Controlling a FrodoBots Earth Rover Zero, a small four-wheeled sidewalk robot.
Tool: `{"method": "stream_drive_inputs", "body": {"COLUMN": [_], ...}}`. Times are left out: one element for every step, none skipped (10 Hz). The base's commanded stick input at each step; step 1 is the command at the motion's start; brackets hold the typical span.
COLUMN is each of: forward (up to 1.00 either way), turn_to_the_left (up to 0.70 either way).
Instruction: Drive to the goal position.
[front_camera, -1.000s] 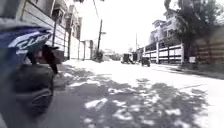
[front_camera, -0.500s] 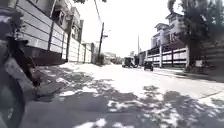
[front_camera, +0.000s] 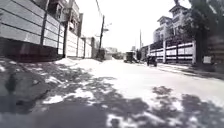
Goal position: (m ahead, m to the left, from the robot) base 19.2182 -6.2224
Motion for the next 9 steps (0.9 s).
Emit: {"method": "stream_drive_inputs", "body": {"forward": [1.0, 1.0, 1.0, 1.0, 1.0, 1.0, 1.0, 1.0, 1.0], "turn_to_the_left": [0.0, 0.0, 0.0, 0.0, 0.0, 0.0, 0.0, 0.01, 0.02]}}
